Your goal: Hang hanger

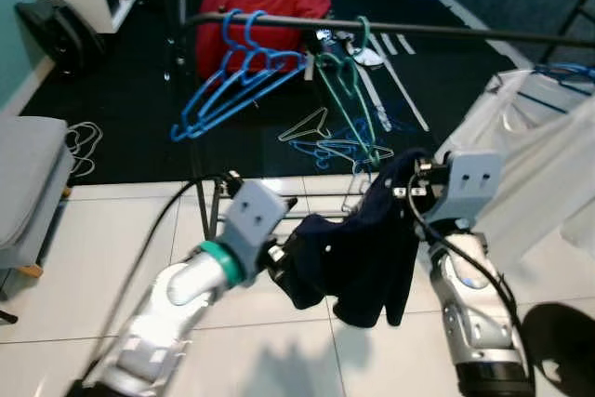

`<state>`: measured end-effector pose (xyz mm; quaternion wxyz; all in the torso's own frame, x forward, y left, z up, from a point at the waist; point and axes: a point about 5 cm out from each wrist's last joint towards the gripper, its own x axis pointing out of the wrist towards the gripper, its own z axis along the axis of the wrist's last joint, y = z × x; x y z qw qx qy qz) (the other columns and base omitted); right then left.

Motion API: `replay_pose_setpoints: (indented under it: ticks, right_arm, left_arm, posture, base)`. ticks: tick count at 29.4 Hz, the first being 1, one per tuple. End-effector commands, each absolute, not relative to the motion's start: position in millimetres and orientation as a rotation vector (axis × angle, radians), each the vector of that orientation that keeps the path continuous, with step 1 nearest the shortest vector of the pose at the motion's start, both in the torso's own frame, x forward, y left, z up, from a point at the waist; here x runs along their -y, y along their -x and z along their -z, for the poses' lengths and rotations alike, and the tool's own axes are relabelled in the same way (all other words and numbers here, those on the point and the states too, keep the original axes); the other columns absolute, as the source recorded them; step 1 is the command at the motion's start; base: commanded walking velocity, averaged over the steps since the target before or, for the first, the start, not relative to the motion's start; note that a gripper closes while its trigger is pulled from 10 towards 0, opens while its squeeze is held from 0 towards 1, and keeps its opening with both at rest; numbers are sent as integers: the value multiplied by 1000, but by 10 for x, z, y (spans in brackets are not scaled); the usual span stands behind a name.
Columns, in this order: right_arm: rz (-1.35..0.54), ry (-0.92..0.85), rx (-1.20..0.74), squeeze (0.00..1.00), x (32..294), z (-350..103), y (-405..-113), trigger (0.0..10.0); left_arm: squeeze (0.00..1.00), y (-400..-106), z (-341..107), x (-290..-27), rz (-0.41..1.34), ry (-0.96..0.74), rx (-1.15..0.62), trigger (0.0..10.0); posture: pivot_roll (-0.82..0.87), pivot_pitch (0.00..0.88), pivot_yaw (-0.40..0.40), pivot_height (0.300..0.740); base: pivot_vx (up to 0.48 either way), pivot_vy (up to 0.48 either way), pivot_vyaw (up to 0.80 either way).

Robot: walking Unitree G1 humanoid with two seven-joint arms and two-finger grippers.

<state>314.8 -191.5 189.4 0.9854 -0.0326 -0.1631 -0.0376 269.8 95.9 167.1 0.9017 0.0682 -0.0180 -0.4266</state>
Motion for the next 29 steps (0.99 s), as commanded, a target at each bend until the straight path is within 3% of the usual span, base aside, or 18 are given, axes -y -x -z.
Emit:
replay_pose_setpoints:
  ticks: [1, 2, 6, 7, 13, 15, 16, 17, 23, 26, 28, 29]
  right_arm:
    - [97, 59, 358, 0, 1956, -1946, -3109, 10000]
    - [110, 57, 353, 0, 1989, -1937, -3098, 10000]
    - [121, 53, 347, 0, 2016, -1927, -3091, 10000]
    - [138, 59, 346, 0, 2057, -1929, -3093, 10000]
    - [167, 74, 347, 0, 2131, -1960, -3109, 10000]
    - [150, 71, 343, 0, 2082, -1950, -3109, 10000]
    - [150, 71, 343, 0, 2082, -1950, -3109, 10000]
    - [138, 66, 337, 0, 2042, -1932, -3104, 10000]
    - [108, 56, 327, 0, 1955, -1901, -3094, 10000]
    - [51, 46, 327, 0, 1792, -1886, -3084, 10000]
    - [28, 36, 334, 0, 1725, -1892, -3078, 10000]
    - [0, 13, 351, 0, 1662, -1914, -3054, 10000]
  left_arm:
    - [1000, -2591, -1693, -971, 998, -71, -3, 10000]
    - [0, -2579, -1716, -1034, 1015, -45, -21, 10000]
    - [0, -2607, -1738, -1093, 995, -28, -25, 10000]
    - [0, -2613, -1697, -1145, 1017, -148, -27, 10000]
    - [0, -2829, -1729, -1249, 891, -222, -10, 10000]
    - [0, -3067, -1820, -1246, 651, -229, 38, 10000]
    - [0, -3067, -1820, -1246, 651, -229, 38, 10000]
    - [0, -3167, -1870, -1226, 541, -242, 64, 10000]
    - [0, -3301, -1979, -1155, 422, -240, 94, 10000]
    - [0, -3562, -2165, -1107, 291, -251, 129, 10000]
    - [0, -3646, -2243, -1101, 279, -226, 134, 10000]
    - [0, -3600, -2325, -1087, 360, -126, 169, 10000]
  posture:
    - [-5, 57, 82, 740]
    - [-7, 61, 83, 740]
    - [-7, 61, 83, 740]
    - [-8, 66, 81, 740]
    - [-10, 67, 79, 740]
    - [-10, 72, 77, 740]
    - [-10, 72, 77, 740]
    - [-10, 75, 77, 740]
    - [-14, 83, 77, 740]
    - [-24, 85, 84, 740]
    - [-29, 83, 90, 740]
    - [-24, 82, 91, 740]
  base:
    - [0, 0, 0]
    - [0, 0, 0]
    - [0, 0, 0]
    - [0, 0, 0]
    - [0, 0, 0]
    - [0, 0, 0]
    - [0, 0, 0]
    - [0, 0, 0]
    - [0, 0, 0]
    - [0, 0, 0]
    - [0, 0, 0]
    - [0, 0, 0]
